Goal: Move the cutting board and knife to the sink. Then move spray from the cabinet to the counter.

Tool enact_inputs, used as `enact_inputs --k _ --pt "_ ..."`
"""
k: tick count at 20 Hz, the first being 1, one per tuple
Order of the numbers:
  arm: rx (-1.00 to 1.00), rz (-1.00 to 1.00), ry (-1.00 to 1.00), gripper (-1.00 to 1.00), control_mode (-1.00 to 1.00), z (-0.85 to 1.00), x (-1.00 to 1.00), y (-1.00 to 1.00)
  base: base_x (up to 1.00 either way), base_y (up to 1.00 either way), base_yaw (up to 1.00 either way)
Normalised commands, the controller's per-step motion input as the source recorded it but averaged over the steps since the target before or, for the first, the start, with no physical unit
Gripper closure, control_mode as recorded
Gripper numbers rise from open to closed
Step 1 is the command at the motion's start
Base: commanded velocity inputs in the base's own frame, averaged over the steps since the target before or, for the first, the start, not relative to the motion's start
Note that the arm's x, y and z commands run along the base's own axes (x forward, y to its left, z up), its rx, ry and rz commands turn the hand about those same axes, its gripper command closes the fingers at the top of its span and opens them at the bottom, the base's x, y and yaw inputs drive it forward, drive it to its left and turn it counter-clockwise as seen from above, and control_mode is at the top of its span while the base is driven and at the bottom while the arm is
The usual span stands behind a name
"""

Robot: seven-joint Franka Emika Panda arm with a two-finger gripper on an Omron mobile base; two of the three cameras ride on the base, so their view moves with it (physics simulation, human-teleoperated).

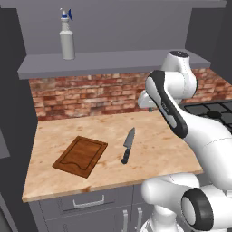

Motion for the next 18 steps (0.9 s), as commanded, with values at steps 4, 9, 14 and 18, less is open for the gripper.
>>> enact_inputs --k 4,9,14,18 --pt "0.0 0.02 -0.01 -1.0 -1.0 -0.02 -0.16 0.0 0.0 0.0 0.0" --pt "-0.01 0.07 -0.05 -1.0 -1.0 -0.07 -0.41 0.06 0.0 0.0 0.0" --pt "-0.04 0.02 -0.1 -1.0 -1.0 -0.09 -0.39 0.27 0.0 0.0 0.0" --pt "-0.05 0.04 -0.09 -1.0 -1.0 -0.11 -0.31 0.32 0.0 0.0 0.0"
